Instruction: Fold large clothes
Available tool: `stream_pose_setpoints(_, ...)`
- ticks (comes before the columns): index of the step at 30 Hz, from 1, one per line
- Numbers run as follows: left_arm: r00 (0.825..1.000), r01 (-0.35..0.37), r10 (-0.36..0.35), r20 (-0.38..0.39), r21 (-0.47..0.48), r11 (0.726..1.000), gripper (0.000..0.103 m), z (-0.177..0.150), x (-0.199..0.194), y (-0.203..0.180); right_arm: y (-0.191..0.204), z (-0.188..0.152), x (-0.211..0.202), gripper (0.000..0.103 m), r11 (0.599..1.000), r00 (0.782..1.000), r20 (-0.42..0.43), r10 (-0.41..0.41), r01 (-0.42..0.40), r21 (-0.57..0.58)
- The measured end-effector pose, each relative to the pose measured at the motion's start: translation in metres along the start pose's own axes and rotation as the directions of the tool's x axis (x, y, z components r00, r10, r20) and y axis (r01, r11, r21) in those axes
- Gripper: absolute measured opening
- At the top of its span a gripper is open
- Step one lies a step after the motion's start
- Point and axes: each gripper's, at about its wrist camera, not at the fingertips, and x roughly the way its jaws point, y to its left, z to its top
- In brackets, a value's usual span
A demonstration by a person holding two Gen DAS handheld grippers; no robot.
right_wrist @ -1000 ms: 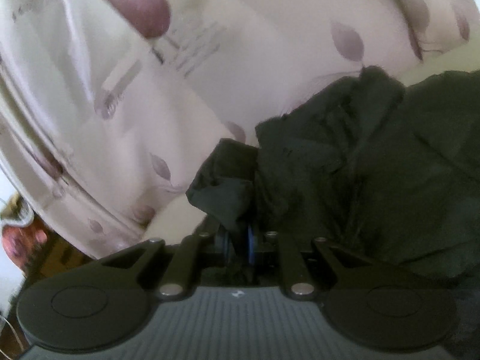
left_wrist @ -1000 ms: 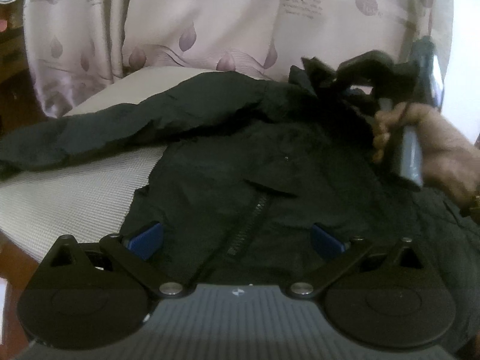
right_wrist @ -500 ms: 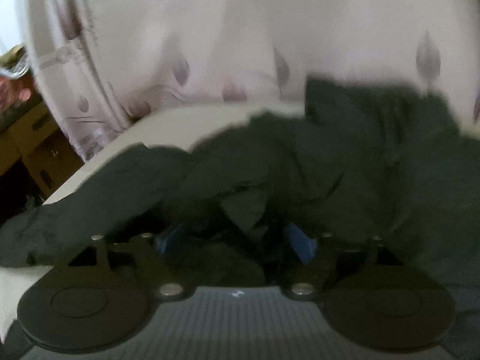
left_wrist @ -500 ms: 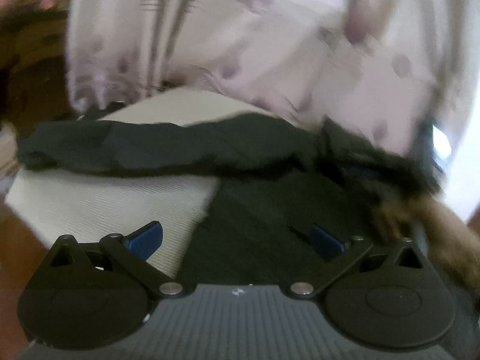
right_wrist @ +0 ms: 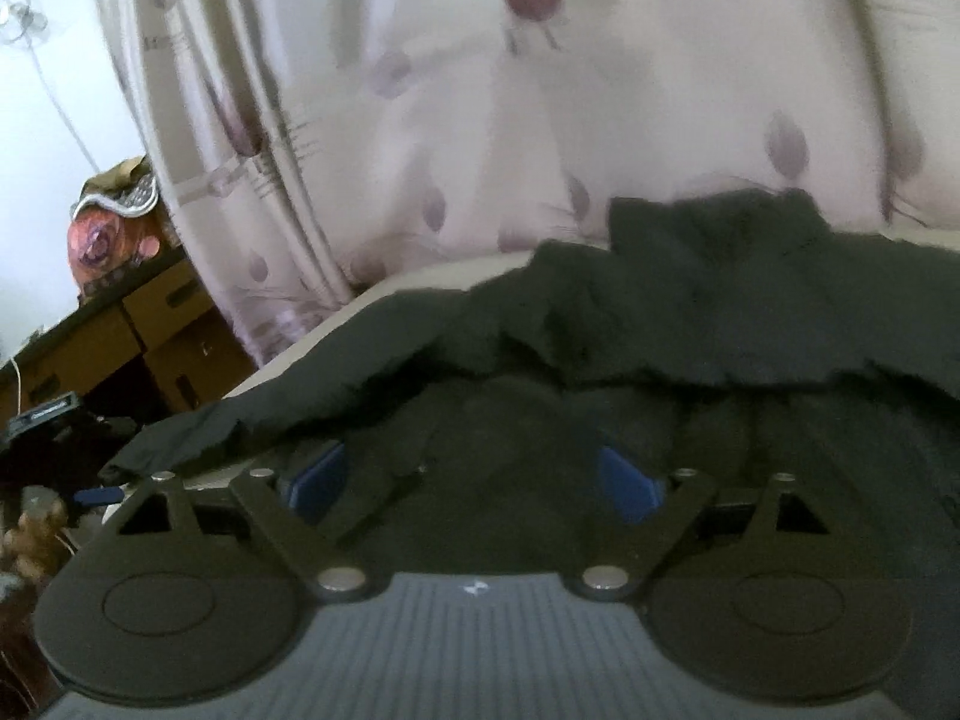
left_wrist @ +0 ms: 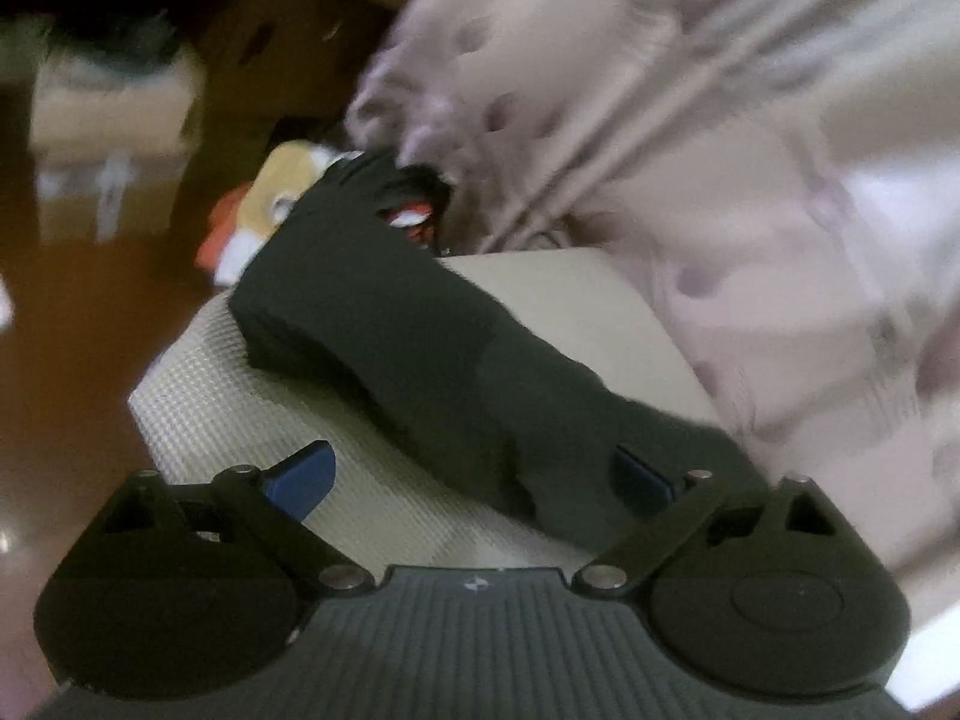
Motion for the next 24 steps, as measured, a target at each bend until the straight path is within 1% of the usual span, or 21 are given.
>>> stream_pose_setpoints(1,1.000,0.003,-0.003,-0.003,-0.018,1.000,0.096,0.005,0.005,0.004,-0.003,-0.001,-0.005,0.091,1.000,1.000,0.005,0.005,-0.005,0.020)
stream_pose_setpoints(3,1.000,-0.016,0.016,-0.009,-0.051,0.999,0.096,0.015,0.015,0.010,-0.008,-0.003,-0.012,0.091,0.998,1.000,0.005,0.012,-0.012,0.055)
stream_pose_setpoints(5,1.000,-0.007,0.007,0.000,-0.050,0.999,0.094,0.022,0.022,0.010,-0.011,-0.006,-0.017,0.091,0.997,1.000,0.005,0.012,-0.013,0.073)
stream_pose_setpoints(6,1.000,-0.021,0.021,0.002,-0.038,0.999,0.083,0.024,0.025,0.007,-0.013,-0.007,-0.019,0.091,0.996,1.000,0.006,0.014,-0.014,0.083)
stream_pose_setpoints(7,0.999,-0.036,0.035,-0.007,-0.019,0.999,0.054,0.026,0.029,0.003,-0.015,-0.009,-0.022,0.091,0.995,1.000,0.007,0.016,-0.016,0.099)
stream_pose_setpoints(8,0.998,-0.042,0.042,-0.039,0.016,0.999,0.032,0.028,0.036,-0.001,-0.017,-0.010,-0.024,0.091,0.993,1.000,0.006,0.018,-0.019,0.115)
stream_pose_setpoints(9,0.996,-0.053,0.055,-0.070,0.041,0.998,0.004,0.028,0.044,-0.002,-0.021,-0.012,-0.027,0.091,0.990,1.000,0.004,0.021,-0.021,0.136)
stream_pose_setpoints(10,0.994,-0.061,0.065,-0.092,0.041,0.997,0.004,0.031,0.051,-0.004,-0.024,-0.014,-0.031,0.091,0.988,1.000,0.007,0.019,-0.020,0.155)
stream_pose_setpoints(11,0.995,-0.070,0.072,-0.075,0.028,0.997,0.004,0.035,0.052,-0.006,-0.028,-0.015,-0.037,0.091,0.983,1.000,0.017,0.015,-0.018,0.180)
stream_pose_setpoints(12,0.995,-0.082,0.084,-0.055,0.043,0.996,0.004,0.040,0.052,-0.013,-0.033,-0.015,-0.044,0.091,0.979,0.999,0.030,0.017,-0.023,0.203)
stream_pose_setpoints(14,0.995,-0.100,0.100,0.006,0.108,0.989,0.003,0.050,0.045,-0.040,-0.042,-0.014,-0.056,0.091,0.972,0.998,0.053,0.012,-0.024,0.233)
stream_pose_setpoints(15,0.995,-0.094,0.090,0.035,0.133,0.987,0.003,0.054,0.040,-0.055,-0.046,-0.013,-0.064,0.091,0.970,0.998,0.067,-0.001,-0.015,0.243)
stream_pose_setpoints(18,0.992,-0.030,0.000,0.128,0.236,0.971,0.003,0.062,0.014,-0.125,-0.060,-0.010,-0.084,0.091,0.964,0.993,0.114,-0.026,-0.005,0.267)
stream_pose_setpoints(20,0.982,0.024,-0.085,0.171,0.331,0.943,0.003,0.054,-0.006,-0.184,-0.070,-0.009,-0.094,0.091,0.955,0.989,0.142,-0.045,0.002,0.295)
stream_pose_setpoints(21,0.976,0.048,-0.122,0.178,0.371,0.927,0.003,0.047,-0.013,-0.206,-0.075,-0.008,-0.098,0.091,0.951,0.986,0.157,-0.050,-0.001,0.309)
stream_pose_setpoints(22,0.969,0.085,-0.174,0.177,0.424,0.902,0.003,0.037,-0.021,-0.236,-0.080,-0.008,-0.102,0.091,0.947,0.984,0.168,-0.055,-0.002,0.322)
stream_pose_setpoints(24,0.952,0.162,-0.269,0.143,0.509,0.845,0.004,0.010,-0.032,-0.289,-0.090,-0.008,-0.109,0.091,0.937,0.980,0.186,-0.077,0.007,0.349)
